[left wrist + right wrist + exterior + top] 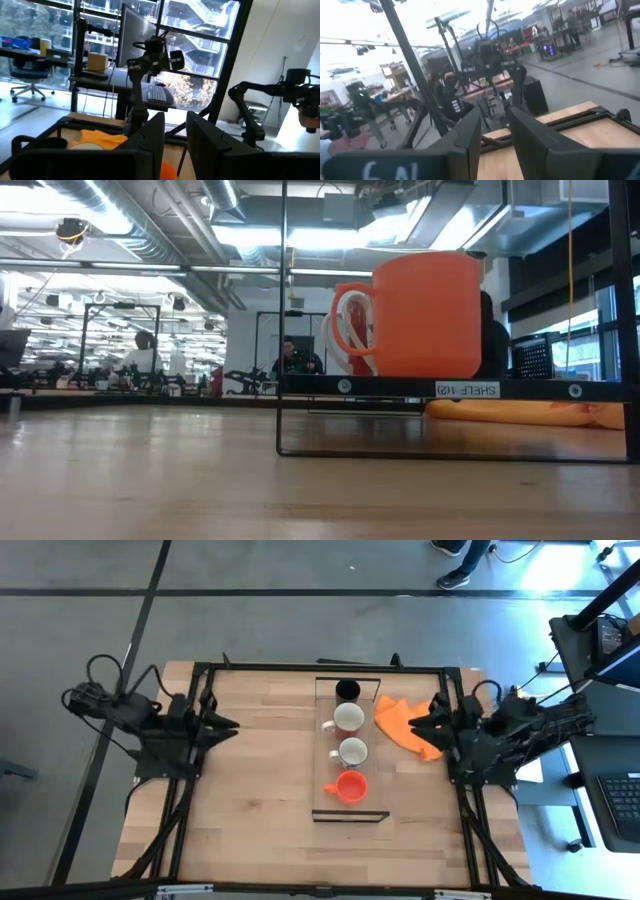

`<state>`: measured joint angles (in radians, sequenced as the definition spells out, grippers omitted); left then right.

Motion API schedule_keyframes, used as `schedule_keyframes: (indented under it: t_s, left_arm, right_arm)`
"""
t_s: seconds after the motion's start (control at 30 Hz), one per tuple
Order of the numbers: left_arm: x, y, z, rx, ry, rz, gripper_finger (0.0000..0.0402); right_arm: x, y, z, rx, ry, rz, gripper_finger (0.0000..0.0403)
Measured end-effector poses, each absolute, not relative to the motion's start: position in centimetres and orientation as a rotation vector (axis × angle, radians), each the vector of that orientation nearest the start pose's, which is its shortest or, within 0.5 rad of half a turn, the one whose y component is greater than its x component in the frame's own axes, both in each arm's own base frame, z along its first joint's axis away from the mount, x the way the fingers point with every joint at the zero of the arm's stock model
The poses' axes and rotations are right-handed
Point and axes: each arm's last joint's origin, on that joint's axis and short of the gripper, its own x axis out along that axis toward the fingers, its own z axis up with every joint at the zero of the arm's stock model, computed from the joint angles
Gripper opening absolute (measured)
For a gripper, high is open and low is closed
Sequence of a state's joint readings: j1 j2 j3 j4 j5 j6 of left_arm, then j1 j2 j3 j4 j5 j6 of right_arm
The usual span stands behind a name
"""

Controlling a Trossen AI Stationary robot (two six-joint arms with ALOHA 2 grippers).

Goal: Stack small to large cups/mugs on shelf
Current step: Return to Home Position

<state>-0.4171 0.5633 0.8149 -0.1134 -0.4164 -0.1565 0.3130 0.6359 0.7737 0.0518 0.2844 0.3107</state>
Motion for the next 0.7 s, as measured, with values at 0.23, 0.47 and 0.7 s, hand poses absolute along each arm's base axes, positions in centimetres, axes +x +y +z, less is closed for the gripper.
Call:
schedule_keyframes:
  t_s: [0.23,0.47,0.7]
  left_arm:
    - [10.6,-3.6,32.7,-0.221,-0.215,-0.065,0.0075]
    - [9.5,-3.1,28.8,-0.236,-0.253,-0.072,0.0075]
    - [8.8,-2.4,25.5,-0.318,-0.266,-0.043,0.0075]
  right_arm:
    - [12.7,3.2,33.0,0.417,-0.278,0.069,0.0104]
    - [12.2,3.0,29.5,0.444,-0.358,0.062,0.0104]
    - [11.5,2.6,26.5,0.481,-0.351,0.028,0.0104]
